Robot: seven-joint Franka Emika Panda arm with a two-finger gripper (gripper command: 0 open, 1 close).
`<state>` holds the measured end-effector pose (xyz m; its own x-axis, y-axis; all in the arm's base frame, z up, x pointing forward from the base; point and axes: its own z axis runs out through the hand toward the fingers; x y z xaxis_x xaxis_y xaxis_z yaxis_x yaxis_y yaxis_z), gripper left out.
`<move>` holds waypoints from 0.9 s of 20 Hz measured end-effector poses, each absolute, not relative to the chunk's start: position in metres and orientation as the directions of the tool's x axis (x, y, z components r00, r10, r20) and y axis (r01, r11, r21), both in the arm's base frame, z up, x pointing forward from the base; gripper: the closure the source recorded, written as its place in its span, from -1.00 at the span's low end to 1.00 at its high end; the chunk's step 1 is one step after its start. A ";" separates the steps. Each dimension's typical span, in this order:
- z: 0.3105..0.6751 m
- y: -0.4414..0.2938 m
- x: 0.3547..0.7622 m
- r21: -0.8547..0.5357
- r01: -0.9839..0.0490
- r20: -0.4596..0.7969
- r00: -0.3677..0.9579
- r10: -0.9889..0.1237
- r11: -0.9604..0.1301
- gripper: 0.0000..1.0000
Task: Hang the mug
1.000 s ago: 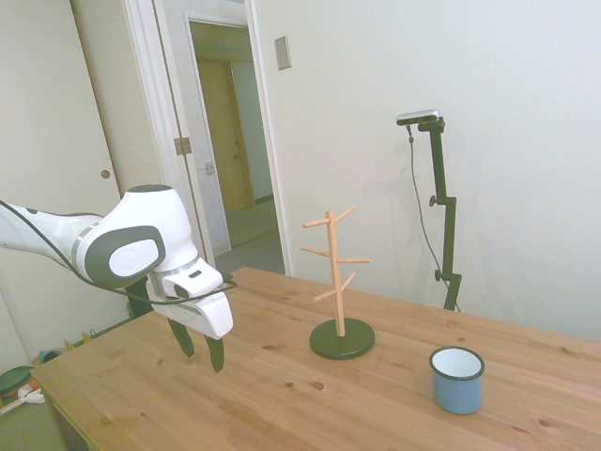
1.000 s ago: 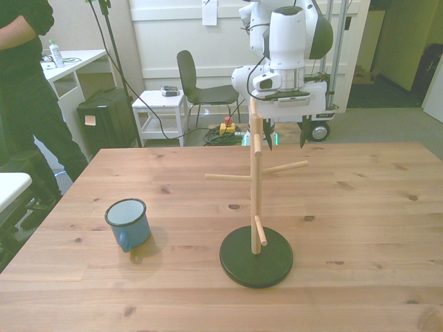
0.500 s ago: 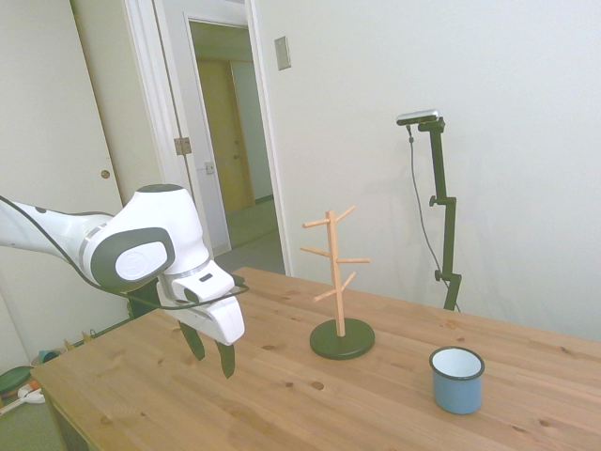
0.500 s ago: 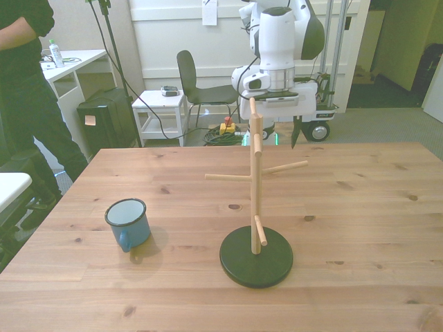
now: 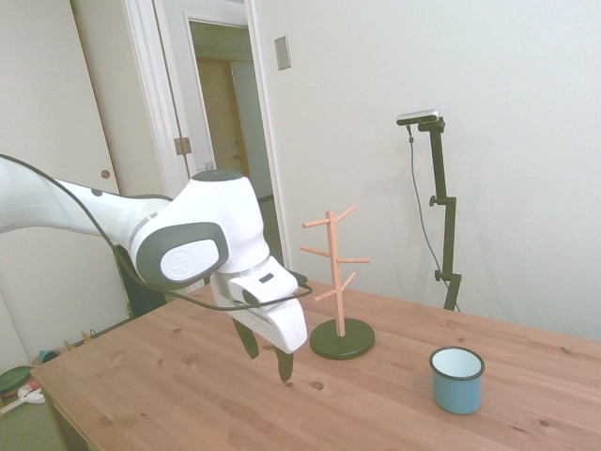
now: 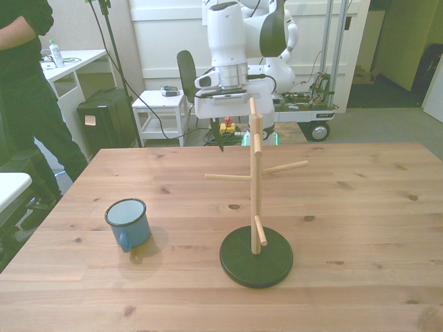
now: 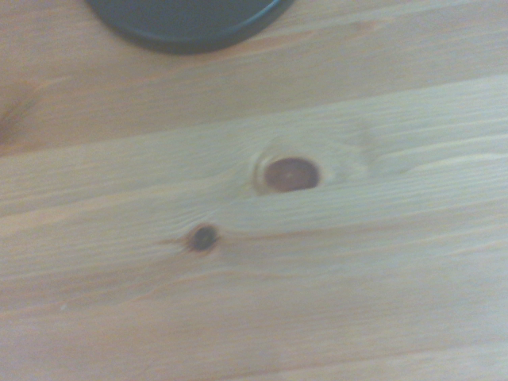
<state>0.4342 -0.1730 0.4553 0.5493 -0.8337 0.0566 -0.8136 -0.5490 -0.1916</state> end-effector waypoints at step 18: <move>0.478 -0.354 0.496 -0.190 -0.897 0.025 0.401 -0.916 -0.399 -1.00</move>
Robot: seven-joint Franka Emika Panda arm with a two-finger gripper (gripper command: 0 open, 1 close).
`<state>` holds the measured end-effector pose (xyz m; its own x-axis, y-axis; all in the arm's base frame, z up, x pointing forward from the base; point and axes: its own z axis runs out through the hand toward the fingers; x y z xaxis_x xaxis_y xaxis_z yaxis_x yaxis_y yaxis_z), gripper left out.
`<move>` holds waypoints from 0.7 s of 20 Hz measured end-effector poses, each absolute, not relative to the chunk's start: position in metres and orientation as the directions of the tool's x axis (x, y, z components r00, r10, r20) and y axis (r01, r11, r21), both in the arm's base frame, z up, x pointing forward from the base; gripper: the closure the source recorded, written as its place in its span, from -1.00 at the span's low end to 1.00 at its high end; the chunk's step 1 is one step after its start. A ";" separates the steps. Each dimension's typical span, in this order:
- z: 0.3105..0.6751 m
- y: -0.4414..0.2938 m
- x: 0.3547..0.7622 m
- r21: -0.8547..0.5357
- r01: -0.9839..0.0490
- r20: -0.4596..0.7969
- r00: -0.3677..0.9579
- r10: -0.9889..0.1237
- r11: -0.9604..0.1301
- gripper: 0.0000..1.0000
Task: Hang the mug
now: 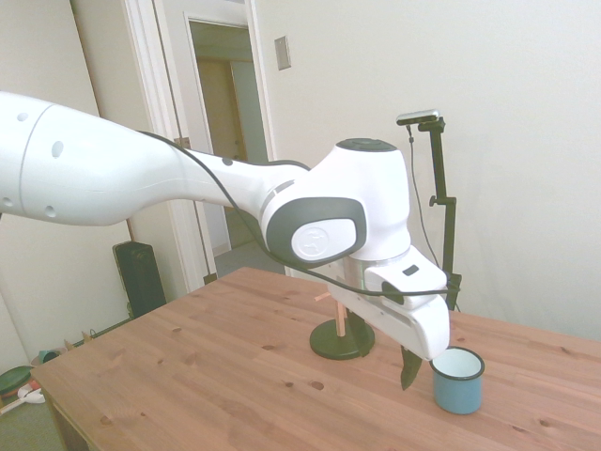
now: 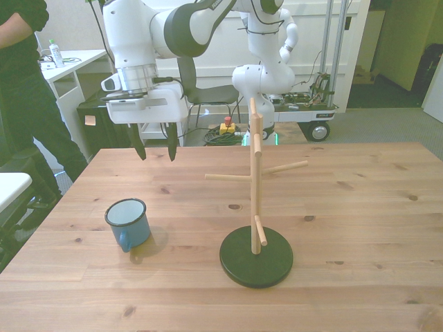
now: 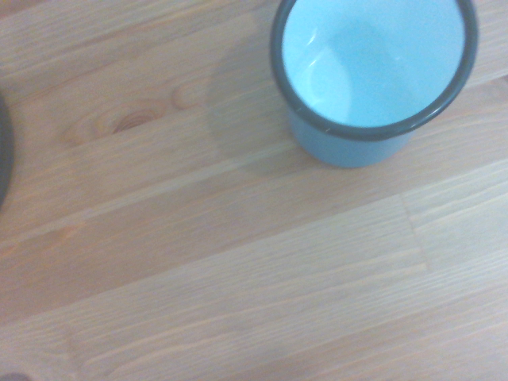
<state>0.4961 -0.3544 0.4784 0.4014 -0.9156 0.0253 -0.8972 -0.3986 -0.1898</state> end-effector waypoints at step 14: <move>0.467 -0.410 0.546 -0.185 -0.914 0.061 0.357 -0.932 -0.362 -1.00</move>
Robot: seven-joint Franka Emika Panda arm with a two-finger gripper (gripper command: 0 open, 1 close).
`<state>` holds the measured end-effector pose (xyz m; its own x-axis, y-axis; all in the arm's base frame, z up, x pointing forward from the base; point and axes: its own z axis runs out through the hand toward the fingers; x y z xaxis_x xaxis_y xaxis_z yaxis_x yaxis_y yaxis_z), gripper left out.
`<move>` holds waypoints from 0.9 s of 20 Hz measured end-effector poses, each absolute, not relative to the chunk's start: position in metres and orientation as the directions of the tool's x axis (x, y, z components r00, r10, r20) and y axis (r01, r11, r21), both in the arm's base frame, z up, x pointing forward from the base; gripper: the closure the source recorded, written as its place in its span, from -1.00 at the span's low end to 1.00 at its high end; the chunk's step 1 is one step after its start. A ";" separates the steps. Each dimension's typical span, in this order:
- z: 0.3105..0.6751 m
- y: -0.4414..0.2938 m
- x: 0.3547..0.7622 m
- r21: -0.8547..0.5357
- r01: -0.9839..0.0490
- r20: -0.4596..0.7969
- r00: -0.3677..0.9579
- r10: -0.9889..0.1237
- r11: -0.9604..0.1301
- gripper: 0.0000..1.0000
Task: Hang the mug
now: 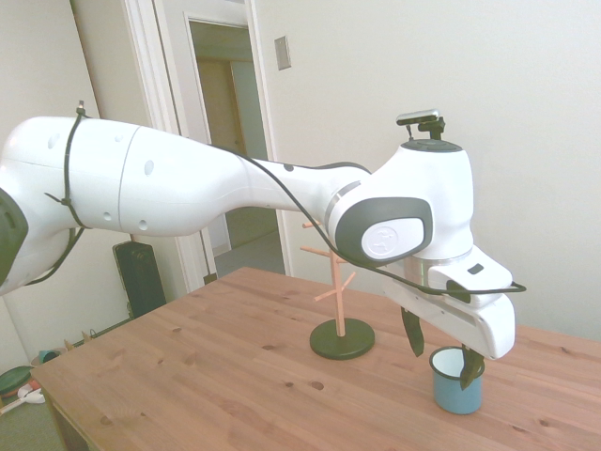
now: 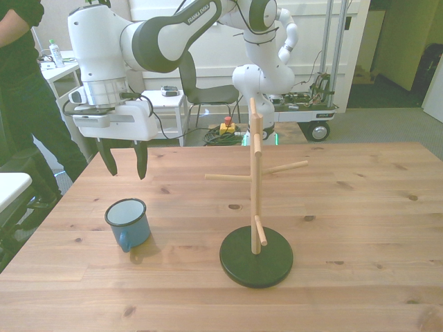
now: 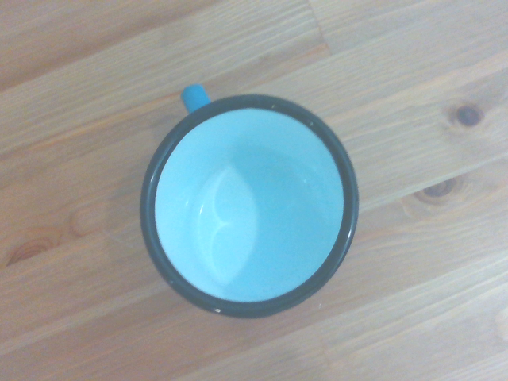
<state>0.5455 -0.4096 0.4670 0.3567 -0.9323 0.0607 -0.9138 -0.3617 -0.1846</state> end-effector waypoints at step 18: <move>0.429 -0.444 0.590 -0.166 -0.916 0.040 0.363 -0.931 -0.365 -1.00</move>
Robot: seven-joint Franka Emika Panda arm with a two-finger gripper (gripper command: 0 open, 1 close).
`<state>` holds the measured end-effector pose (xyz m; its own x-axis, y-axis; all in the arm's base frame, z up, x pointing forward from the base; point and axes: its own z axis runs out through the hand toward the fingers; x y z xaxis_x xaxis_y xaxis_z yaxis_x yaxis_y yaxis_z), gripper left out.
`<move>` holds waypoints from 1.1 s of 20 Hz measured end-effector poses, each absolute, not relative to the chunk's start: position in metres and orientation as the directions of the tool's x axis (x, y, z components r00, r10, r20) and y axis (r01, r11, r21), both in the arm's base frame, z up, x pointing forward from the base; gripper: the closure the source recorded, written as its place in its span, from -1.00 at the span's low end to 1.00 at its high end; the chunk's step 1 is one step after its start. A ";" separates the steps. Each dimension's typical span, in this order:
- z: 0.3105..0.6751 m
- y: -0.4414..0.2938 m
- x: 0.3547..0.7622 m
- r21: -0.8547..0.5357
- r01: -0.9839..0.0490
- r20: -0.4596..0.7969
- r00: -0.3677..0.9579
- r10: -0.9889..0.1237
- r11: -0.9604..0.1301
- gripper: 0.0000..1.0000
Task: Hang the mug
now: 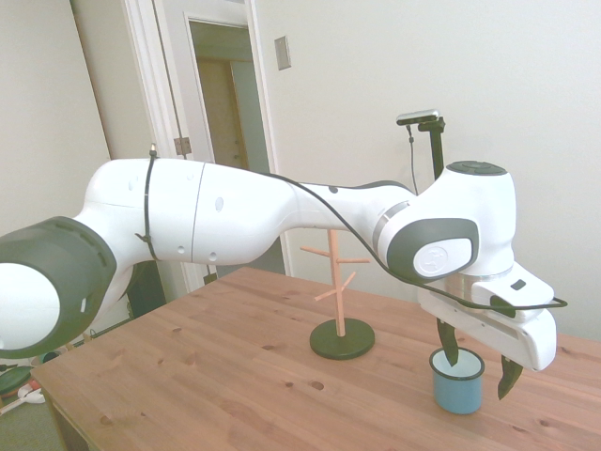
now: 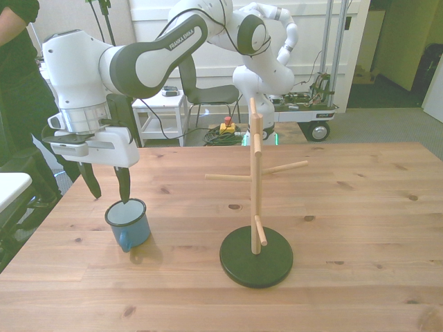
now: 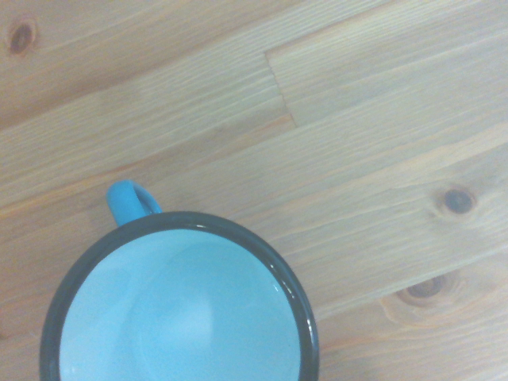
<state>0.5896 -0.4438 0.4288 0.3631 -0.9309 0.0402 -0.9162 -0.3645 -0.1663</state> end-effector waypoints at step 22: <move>0.414 -0.444 0.598 -0.162 -0.913 0.024 0.375 -0.927 -0.374 1.00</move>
<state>0.5979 -0.4437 0.4142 0.3751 -0.9267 0.0242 -0.9132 -0.3739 -0.1621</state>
